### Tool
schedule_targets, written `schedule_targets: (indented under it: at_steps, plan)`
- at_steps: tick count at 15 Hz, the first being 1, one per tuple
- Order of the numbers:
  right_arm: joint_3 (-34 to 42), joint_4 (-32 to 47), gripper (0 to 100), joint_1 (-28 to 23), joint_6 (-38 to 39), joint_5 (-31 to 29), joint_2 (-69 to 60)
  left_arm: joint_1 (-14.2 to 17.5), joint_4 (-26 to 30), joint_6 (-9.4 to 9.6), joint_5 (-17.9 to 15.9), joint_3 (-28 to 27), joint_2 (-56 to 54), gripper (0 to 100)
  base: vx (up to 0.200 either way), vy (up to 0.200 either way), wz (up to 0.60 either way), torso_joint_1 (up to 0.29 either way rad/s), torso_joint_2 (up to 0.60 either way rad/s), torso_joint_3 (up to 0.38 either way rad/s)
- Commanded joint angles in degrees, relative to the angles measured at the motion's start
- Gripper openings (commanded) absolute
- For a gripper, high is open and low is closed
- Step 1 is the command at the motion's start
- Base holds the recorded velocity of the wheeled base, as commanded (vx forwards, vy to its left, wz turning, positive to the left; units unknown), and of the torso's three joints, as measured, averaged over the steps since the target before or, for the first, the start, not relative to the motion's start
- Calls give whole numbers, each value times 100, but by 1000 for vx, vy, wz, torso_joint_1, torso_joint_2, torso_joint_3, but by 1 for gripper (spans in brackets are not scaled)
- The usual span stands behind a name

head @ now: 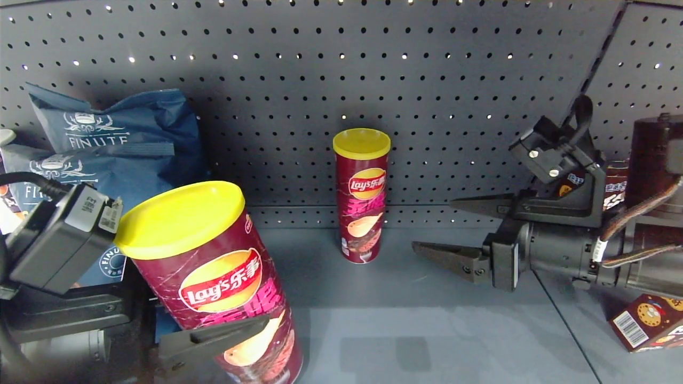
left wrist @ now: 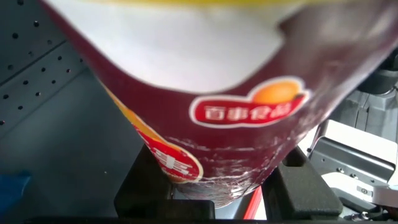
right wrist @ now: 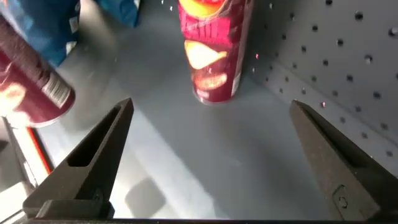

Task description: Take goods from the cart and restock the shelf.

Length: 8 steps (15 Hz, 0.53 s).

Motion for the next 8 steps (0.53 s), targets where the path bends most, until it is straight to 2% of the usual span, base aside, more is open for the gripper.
schedule_targets:
  at_steps: [1, 8]
  plan:
    - [-40, -106, 100, -12, 3, 17, 241, -2, -1, -3, -1, 5, -4, 0, 0, 0, 0, 0, 0, 0]
    - [-75, -537, 100, -12, 20, 166, 716, -2, -10, -3, 8, 163, -4, 0, 0, 0, 0, 0, 0, 0]
